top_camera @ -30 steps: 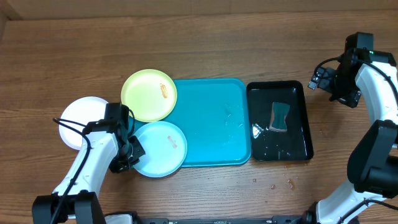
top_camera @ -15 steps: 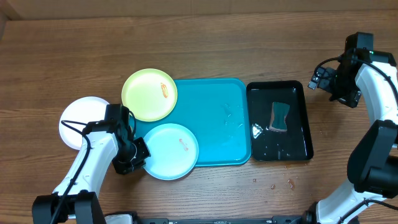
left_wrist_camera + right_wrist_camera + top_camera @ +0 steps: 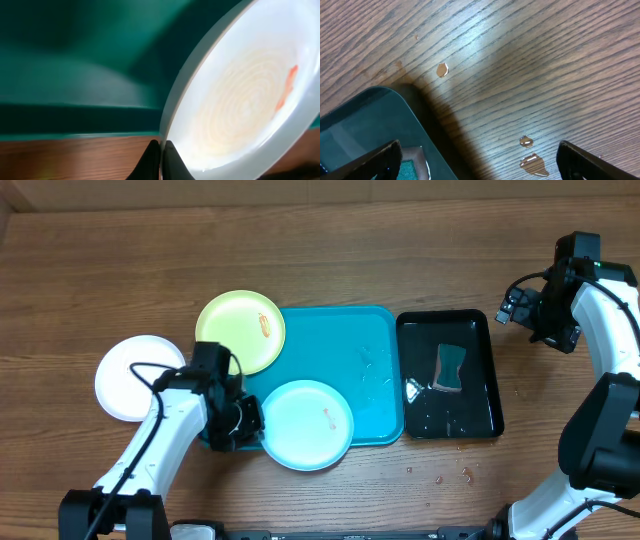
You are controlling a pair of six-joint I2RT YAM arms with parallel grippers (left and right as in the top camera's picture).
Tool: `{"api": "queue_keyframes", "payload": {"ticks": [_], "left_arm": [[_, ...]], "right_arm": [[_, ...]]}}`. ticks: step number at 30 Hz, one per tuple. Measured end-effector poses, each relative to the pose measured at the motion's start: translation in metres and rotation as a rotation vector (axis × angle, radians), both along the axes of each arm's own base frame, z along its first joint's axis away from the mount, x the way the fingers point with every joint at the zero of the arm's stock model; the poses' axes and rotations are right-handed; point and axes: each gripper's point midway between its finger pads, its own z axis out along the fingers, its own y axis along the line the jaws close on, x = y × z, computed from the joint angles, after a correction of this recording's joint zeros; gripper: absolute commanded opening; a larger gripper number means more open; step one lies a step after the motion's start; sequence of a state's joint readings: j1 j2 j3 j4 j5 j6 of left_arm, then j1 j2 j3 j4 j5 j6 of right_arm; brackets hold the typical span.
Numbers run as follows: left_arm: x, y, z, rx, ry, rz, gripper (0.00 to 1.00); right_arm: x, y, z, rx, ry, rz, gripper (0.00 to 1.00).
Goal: Clean dirty plates on tray and stack at the side
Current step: 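Move left gripper to light-blue plate rim and grip it, then slide light-blue plate right across the teal tray with left gripper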
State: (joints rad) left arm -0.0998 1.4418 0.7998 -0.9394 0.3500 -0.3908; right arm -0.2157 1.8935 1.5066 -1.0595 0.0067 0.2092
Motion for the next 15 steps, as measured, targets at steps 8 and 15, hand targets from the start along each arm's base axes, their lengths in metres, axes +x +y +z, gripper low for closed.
{"api": "queue_keyframes", "payload": {"ticks": [8, 15], "left_arm": [[0.041, -0.034, 0.022, -0.043, -0.165, -0.041, 0.04], [0.070, -0.057, 0.029, -0.035, -0.293, -0.001, 0.04]], "right_arm": [[0.000, 0.000, 0.000, 0.000, 0.000, 0.000, 1.00], [0.000, 0.000, 0.000, 0.000, 0.000, 0.000, 1.00]]}}
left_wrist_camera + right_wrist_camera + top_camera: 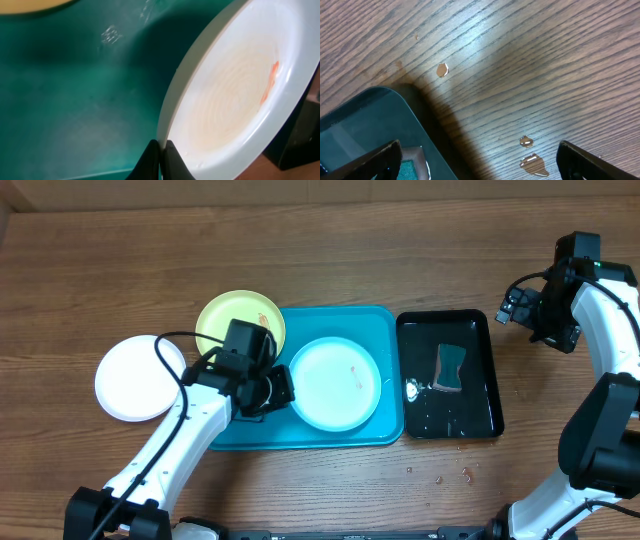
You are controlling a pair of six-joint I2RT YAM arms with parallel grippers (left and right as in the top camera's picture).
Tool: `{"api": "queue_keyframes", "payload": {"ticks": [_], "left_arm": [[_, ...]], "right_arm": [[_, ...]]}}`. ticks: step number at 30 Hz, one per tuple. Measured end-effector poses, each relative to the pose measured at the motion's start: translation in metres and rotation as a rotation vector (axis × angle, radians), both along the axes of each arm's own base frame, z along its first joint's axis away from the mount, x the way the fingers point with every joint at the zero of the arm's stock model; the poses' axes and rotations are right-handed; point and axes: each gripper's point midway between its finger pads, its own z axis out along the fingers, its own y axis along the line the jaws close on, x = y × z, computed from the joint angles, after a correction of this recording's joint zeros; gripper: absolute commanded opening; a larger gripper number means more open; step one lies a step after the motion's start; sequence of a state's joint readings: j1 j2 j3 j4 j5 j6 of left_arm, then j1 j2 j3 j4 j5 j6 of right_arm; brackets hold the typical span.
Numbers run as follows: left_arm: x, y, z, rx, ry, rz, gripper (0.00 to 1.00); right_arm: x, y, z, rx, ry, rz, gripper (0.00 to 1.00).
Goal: Clean dirty plates on tray and stack at the side
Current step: 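Slide light-blue plate right across the teal tray with left gripper, then lower right gripper into black tray and grasp green sponge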
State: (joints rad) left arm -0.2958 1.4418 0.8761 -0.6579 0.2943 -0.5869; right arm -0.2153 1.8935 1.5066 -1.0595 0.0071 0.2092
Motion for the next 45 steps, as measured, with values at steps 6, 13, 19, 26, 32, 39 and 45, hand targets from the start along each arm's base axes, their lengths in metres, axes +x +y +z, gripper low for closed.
{"api": "queue_keyframes", "payload": {"ticks": [6, 13, 19, 26, 32, 39, 45], "left_arm": [[0.008, -0.011, 0.001, 0.063, -0.067, 0.016, 0.04], [0.006, -0.015, -0.018, 0.161, -0.053, 0.033, 0.04], [0.012, -0.015, -0.042, 0.202, -0.029, 0.032, 0.04], [0.020, -0.023, -0.043, 0.201, -0.073, -0.003, 0.04], [0.021, -0.028, -0.042, 0.210, -0.102, -0.040, 0.04], [0.023, -0.017, -0.043, 0.229, -0.086, 0.004, 0.04], [0.019, -0.005, -0.046, 0.230, -0.034, 0.101, 0.04]], "right_arm": [[0.000, 0.000, 0.000, 0.000, -0.001, -0.001, 1.00], [0.000, 0.000, 0.000, 0.001, 0.000, -0.001, 1.00], [0.000, 0.000, 0.000, 0.000, 0.000, 0.000, 1.00], [0.000, 0.000, 0.000, 0.000, 0.000, 0.000, 1.00], [0.000, 0.000, 0.000, 0.000, 0.000, 0.000, 1.00], [-0.009, 0.022, -0.001, 0.122, 0.031, 0.018, 1.00], [-0.030, 0.048, 0.007, 0.266, 0.108, 0.024, 0.75]]}}
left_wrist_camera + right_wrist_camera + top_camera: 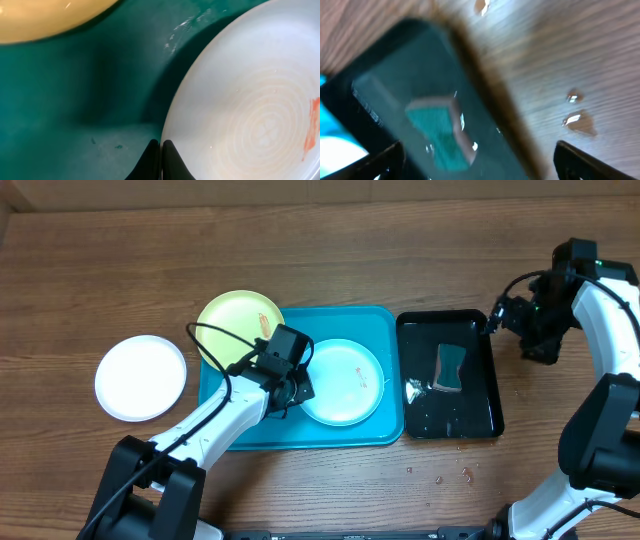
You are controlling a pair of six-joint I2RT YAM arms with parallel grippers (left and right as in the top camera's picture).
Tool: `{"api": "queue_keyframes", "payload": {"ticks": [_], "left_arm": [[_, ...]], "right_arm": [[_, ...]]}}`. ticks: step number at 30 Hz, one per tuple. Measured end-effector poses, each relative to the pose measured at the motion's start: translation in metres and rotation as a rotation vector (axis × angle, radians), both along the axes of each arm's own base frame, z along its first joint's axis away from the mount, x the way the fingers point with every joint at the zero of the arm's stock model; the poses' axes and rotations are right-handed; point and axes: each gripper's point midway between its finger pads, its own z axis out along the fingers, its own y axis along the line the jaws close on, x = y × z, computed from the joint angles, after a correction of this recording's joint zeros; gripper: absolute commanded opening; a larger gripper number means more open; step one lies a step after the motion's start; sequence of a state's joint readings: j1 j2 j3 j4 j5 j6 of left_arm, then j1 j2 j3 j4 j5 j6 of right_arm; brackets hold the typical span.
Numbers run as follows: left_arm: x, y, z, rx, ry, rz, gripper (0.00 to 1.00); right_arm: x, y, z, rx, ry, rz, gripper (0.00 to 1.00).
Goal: Clean dirty plates on tray and stack at the side
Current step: 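Lower right gripper into black tray and grasp green sponge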
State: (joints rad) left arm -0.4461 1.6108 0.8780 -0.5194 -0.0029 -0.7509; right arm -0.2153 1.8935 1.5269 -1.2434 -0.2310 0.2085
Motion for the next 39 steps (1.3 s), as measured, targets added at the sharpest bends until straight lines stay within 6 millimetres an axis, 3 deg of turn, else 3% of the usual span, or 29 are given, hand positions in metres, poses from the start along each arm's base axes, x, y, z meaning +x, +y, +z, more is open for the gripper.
{"api": "queue_keyframes", "payload": {"ticks": [7, 14, 18, 23, 31, 33, 35, 39], "left_arm": [[-0.001, 0.002, -0.001, -0.028, 0.022, 0.106, 0.04], [-0.008, 0.009, -0.003, 0.003, 0.048, 0.139, 0.04], [-0.007, 0.012, -0.003, 0.015, 0.044, 0.145, 0.04], [-0.008, 0.012, -0.004, 0.021, 0.045, 0.140, 0.05], [-0.009, 0.011, -0.004, 0.029, 0.041, 0.134, 0.04], [-0.008, 0.012, -0.004, 0.034, 0.039, 0.136, 0.04], [-0.008, 0.012, -0.003, 0.035, 0.037, 0.136, 0.04], [-0.007, 0.013, -0.003, 0.039, 0.034, 0.138, 0.04]], "right_arm": [[-0.016, 0.029, 0.024, 0.065, 0.062, 0.099, 0.69], [-0.021, 0.079, 0.017, -0.008, 0.077, 0.282, 0.70], [-0.029, 0.093, 0.002, -0.137, 0.105, 0.341, 0.70], [-0.021, 0.093, -0.011, -0.267, 0.072, 0.336, 0.70], [-0.018, 0.084, -0.022, -0.318, 0.059, 0.302, 0.70], [-0.019, 0.084, -0.027, -0.321, 0.057, 0.299, 0.67], [-0.018, 0.084, -0.035, -0.324, 0.046, 0.297, 0.56], [-0.023, 0.082, -0.050, -0.327, 0.051, 0.289, 0.52]]}}
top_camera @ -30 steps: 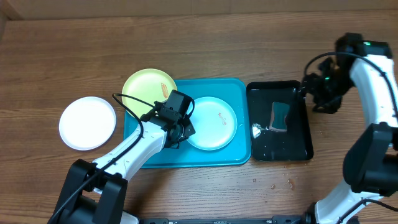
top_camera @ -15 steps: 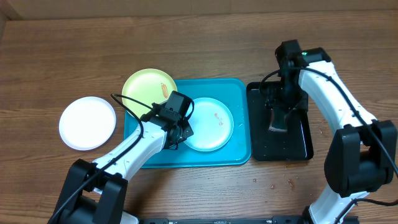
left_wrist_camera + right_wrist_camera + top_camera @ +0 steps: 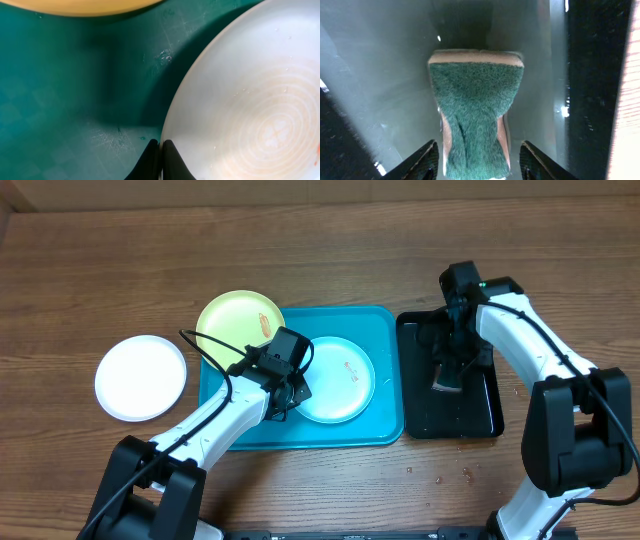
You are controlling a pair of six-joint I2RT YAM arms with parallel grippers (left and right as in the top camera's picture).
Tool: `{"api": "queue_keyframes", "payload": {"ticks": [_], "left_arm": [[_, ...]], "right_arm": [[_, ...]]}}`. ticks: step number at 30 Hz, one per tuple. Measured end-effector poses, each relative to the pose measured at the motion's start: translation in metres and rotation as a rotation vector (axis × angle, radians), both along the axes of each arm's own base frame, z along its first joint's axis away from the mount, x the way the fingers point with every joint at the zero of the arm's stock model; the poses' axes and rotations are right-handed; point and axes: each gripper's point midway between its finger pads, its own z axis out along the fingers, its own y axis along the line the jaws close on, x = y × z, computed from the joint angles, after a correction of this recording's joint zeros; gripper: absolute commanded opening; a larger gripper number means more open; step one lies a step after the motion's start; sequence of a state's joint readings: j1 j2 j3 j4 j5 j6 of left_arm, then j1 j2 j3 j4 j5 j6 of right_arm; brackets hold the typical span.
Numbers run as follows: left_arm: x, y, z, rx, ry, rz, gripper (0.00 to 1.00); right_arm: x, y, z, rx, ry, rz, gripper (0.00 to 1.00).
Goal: Clean dirty plates on tray and stack at the side
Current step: 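Lower right gripper into black tray and grasp green sponge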
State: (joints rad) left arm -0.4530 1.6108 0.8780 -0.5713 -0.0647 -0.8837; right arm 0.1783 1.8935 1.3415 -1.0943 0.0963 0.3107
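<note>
On the teal tray (image 3: pixel 385 330) lies a pale plate (image 3: pixel 335 380) with an orange smear. My left gripper (image 3: pixel 290 392) is shut on its left rim, and in the left wrist view the closed fingertips (image 3: pixel 161 160) pinch the plate (image 3: pixel 250 100) at its edge. A yellow-green plate (image 3: pixel 240 330), also smeared, overlaps the tray's far left corner. The green sponge (image 3: pixel 445 380) lies in the black water tray (image 3: pixel 420 425). My right gripper (image 3: pixel 452 365) hangs open over it. The sponge (image 3: pixel 475 100) has its near end between the spread fingers (image 3: pixel 420 160), with gaps on both sides.
A clean white plate (image 3: pixel 141 377) sits on the wooden table left of the tray. Water drops (image 3: pixel 445 475) dot the table in front of the black tray. Water pools (image 3: pixel 395 75) inside the black tray around the sponge.
My right arm has moved from the table right of the black tray to over the sponge, still open. The left gripper and its plate sit slightly further left on the tray.
My left gripper first held the pale plate overhanging the tray's front edge. Then the plate was tilted over the tray's middle, then lying flat there. The right arm stayed at the far right, then turned toward the black tray, and now straddles the sponge.
</note>
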Motion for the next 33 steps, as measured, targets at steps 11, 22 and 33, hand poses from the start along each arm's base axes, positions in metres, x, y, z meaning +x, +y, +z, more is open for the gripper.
{"api": "queue_keyframes", "payload": {"ticks": [11, 22, 33], "left_arm": [[0.000, 0.000, 0.000, 0.000, 0.000, 0.000, 0.04], [0.000, 0.000, 0.000, 0.000, 0.000, 0.000, 0.04], [0.000, 0.000, 0.000, 0.001, 0.000, -0.003, 0.04]], "right_arm": [[0.003, 0.001, -0.018, 0.011, -0.041, -0.027, 0.54], [0.005, 0.002, -0.028, 0.020, -0.066, -0.051, 0.36], [0.001, 0.001, -0.026, 0.016, -0.048, -0.048, 0.04]]}}
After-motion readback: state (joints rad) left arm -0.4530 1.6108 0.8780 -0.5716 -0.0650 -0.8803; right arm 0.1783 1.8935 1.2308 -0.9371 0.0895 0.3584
